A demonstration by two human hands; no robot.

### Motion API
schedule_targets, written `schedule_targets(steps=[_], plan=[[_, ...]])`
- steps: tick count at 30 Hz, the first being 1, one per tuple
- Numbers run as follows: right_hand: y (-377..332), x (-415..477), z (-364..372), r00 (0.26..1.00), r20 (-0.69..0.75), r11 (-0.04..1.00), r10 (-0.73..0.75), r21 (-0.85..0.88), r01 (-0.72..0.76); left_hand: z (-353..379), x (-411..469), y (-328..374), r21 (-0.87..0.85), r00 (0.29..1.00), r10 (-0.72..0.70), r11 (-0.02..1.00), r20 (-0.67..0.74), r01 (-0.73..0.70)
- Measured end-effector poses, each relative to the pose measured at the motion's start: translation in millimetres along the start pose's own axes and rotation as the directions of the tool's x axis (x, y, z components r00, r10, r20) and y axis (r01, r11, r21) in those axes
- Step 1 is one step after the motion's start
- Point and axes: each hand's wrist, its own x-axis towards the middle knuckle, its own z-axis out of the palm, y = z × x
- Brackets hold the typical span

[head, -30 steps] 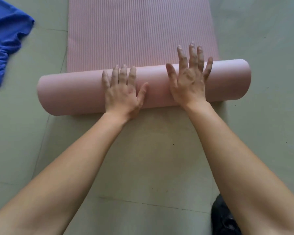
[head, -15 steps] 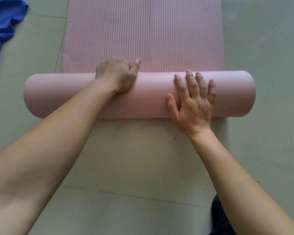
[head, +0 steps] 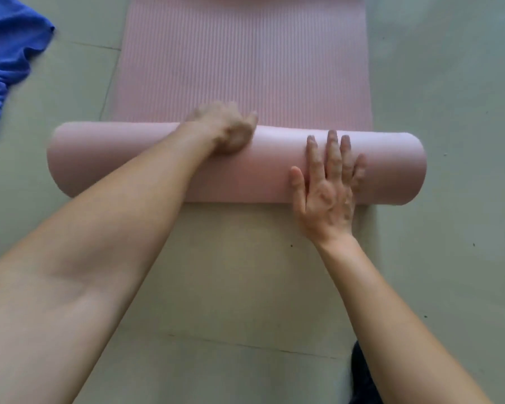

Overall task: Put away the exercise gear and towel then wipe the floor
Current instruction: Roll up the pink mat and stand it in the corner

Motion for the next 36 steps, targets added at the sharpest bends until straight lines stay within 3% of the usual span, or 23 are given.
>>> schedule_targets(steps=[1, 2, 3, 4, 6, 7, 8, 11, 14, 17, 21, 23, 26, 29, 33, 36], plan=[[-0.5, -10.9, 0.3, 1.0, -0.003, 1.0, -0.001, -0.023, 0.001, 8.4, -5.9, 0.0, -0.036, 0.993, -0.026, 0.999, 0.112, 0.03], [-1.4, -17.8, 1.2, 1.0, -0.006, 0.999, -0.009, -0.046, 0.008, 19.3, -13.2, -1.0, -0.054, 0.99, -0.036, 0.998, 0.136, 0.044], [-2.7, -19.3, 1.9, 1.0, 0.001, 0.998, -0.013, -0.06, 0.013, 27.8, -20.4, -3.1, -0.07, 0.999, -0.009, 0.997, 0.05, 0.013], [-4.3, -14.8, 1.2, 1.0, 0.019, 0.998, -0.002, -0.068, 0.003, 32.7, -27.4, -4.1, -0.079, 0.985, 0.039, 0.995, -0.167, -0.053], [-7.2, 5.2, 1.1, 0.997, 0.075, 0.996, 0.031, -0.083, -0.025, 32.9, -43.6, -4.1, -0.061, 0.839, 0.074, 0.99, -0.539, -0.126], [-8.4, 20.6, 0.5, 0.992, 0.123, 0.996, 0.043, -0.085, -0.032, 34.1, -51.2, -3.3, -0.07, 0.768, 0.056, 0.989, -0.638, -0.131], [-8.8, 38.8, -0.2, 0.98, 0.191, 0.996, 0.055, -0.078, -0.041, 38.7, -57.5, -2.4, -0.098, 0.759, 0.034, 0.987, -0.65, -0.128], [-8.9, 85.3, -2.8, 0.951, 0.296, 0.995, 0.092, 0.015, -0.1, 67.8, -72.7, -3.9, -0.026, 0.841, 0.035, 0.998, -0.54, -0.059], [-9.7, 85.1, -3.3, 0.975, 0.147, 0.975, 0.17, 0.119, -0.188, 69.8, -57.6, -9.3, 0.058, 0.863, 0.062, 0.998, -0.501, -0.038], [-4.4, 37.4, -3.9, 0.992, 0.01, 0.986, 0.126, 0.11, -0.126, 34.5, -20.7, -5.7, 0.03, 0.901, 0.031, 0.999, -0.432, -0.02], [-0.5, 0.3, 4.4, 0.996, 0.077, 0.999, 0.041, 0.016, -0.043, -4.1, 22.8, -4.7, 0.003, 0.967, -0.002, 1.0, -0.255, 0.003], [-4.3, 12.7, 9.7, 0.991, 0.119, 0.998, 0.065, -0.012, -0.064, -6.5, 26.6, -4.7, -0.029, 0.942, 0.004, 0.999, -0.337, -0.015], [-6.0, 56.9, 10.6, 0.983, 0.164, 0.996, 0.081, -0.057, -0.072, 7.2, 12.0, -8.7, 0.016, 0.84, 0.027, 1.0, -0.541, -0.022], [-8.3, 92.6, 9.4, 0.982, 0.175, 0.995, 0.072, -0.075, -0.059, 18.0, 8.4, -14.9, 0.127, 0.835, 0.09, 0.992, -0.542, -0.025], [-7.4, 70.6, 6.0, 0.992, 0.114, 0.997, 0.061, -0.047, -0.056, 14.8, 10.4, -12.8, 0.177, 0.799, 0.123, 0.984, -0.589, -0.021], [1.6, 52.9, 6.5, 0.973, 0.227, 0.983, -0.044, -0.161, 0.083, 19.2, 7.3, -15.8, 0.192, 0.768, 0.154, 0.98, -0.622, -0.04]])
